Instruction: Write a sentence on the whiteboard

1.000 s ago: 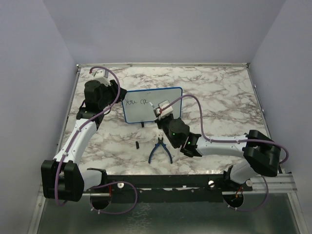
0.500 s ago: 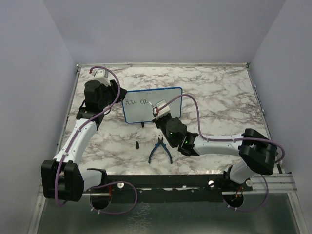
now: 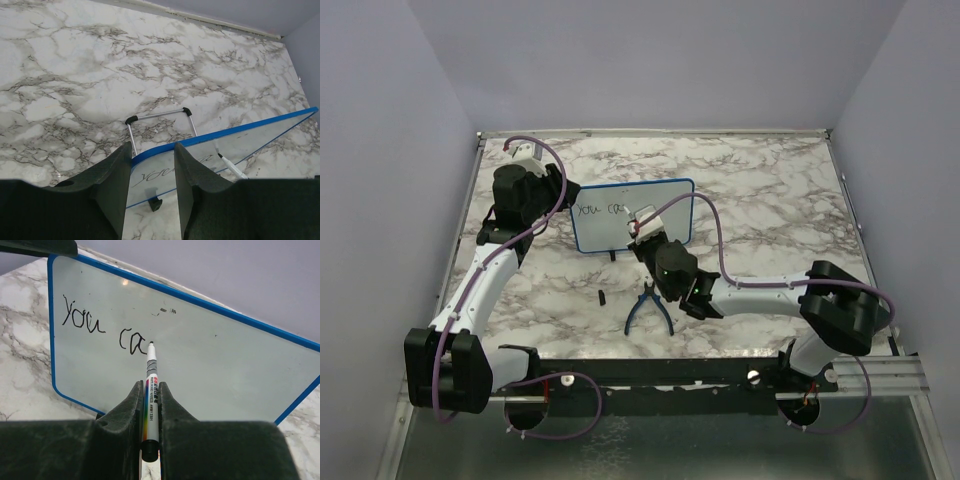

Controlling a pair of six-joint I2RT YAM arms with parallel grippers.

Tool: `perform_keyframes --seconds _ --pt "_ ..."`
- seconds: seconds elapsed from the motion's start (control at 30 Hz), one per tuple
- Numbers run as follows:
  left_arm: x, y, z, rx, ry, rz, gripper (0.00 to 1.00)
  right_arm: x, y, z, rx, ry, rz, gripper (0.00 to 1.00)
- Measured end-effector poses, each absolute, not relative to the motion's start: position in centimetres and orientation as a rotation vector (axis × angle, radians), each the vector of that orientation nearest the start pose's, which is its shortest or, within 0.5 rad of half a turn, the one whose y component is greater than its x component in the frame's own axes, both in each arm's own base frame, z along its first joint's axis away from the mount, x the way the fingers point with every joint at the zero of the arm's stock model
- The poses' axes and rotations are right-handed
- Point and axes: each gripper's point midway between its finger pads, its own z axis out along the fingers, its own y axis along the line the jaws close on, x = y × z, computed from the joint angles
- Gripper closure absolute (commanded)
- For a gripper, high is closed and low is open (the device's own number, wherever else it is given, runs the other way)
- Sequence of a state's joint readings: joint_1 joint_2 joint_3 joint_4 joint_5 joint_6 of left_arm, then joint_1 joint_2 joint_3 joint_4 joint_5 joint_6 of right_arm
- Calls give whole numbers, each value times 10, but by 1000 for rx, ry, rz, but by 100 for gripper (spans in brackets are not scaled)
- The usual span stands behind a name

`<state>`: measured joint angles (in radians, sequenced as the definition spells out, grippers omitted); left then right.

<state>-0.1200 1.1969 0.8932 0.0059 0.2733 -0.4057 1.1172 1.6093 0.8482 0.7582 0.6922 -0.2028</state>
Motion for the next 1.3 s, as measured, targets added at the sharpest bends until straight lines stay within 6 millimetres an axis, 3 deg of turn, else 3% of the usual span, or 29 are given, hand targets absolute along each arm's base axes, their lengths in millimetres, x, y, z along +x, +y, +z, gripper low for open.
perform_keyframes --seconds 0.4,0.8,1.3 --pt "382 -110 237 -79 1902 -615 60 305 355 208 -473 1509 183 99" --pt "382 -110 237 -79 1902 -615 60 301 352 189 -480 1566 189 99" --pt "382 -110 237 -79 1902 -615 60 301 352 191 -475 1557 190 99"
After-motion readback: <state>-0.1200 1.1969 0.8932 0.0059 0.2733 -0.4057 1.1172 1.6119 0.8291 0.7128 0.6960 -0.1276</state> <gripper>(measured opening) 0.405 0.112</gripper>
